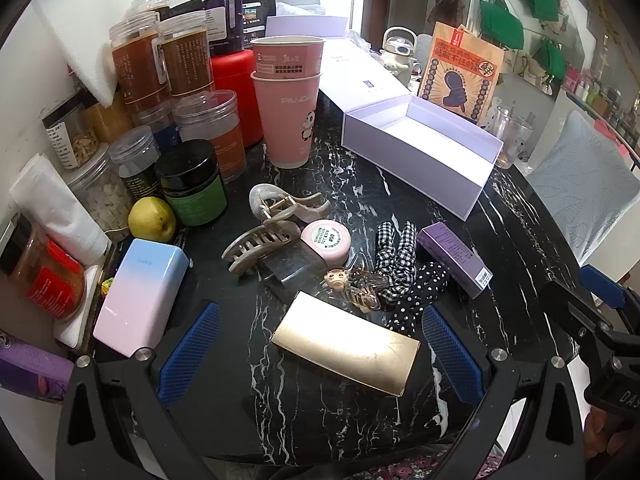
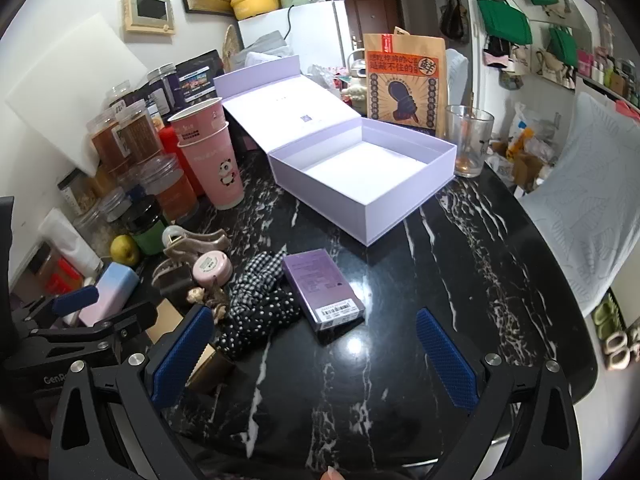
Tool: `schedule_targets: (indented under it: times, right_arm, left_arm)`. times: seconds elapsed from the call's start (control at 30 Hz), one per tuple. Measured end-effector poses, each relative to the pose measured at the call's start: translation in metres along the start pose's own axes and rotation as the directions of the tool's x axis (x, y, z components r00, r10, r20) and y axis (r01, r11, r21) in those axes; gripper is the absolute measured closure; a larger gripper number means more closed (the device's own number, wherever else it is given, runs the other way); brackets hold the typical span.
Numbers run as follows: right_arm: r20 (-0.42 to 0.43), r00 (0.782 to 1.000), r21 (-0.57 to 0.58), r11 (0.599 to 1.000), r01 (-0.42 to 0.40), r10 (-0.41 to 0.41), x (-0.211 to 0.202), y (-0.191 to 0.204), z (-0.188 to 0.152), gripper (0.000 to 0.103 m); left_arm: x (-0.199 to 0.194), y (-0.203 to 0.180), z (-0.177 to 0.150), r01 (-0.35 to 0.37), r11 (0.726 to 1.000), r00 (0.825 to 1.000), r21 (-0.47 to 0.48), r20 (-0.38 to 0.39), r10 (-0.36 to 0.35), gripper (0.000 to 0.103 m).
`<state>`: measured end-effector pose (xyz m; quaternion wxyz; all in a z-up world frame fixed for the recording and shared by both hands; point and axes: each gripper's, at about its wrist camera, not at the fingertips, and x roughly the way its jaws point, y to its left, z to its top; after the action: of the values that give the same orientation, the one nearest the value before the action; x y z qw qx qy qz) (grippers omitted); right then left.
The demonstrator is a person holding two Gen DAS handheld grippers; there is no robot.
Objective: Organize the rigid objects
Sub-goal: 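Grasp the gold rectangular box with the right tool while the left tool approaches the dark square container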
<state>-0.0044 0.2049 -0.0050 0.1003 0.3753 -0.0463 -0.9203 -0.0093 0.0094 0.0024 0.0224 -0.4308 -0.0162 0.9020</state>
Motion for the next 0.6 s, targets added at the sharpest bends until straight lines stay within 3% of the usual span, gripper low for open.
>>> schedule_targets:
  times: [0.6]
  right_arm:
    - [-0.011,1.000,0.005,1.000,-0.016,0.016,0.0012,-0.0044,-0.0005,0.000]
  left_arm:
    - [-0.0028,-0.0082,0.0004,-0.002,1.000,1.000,0.016,0.000,0.002,0.000]
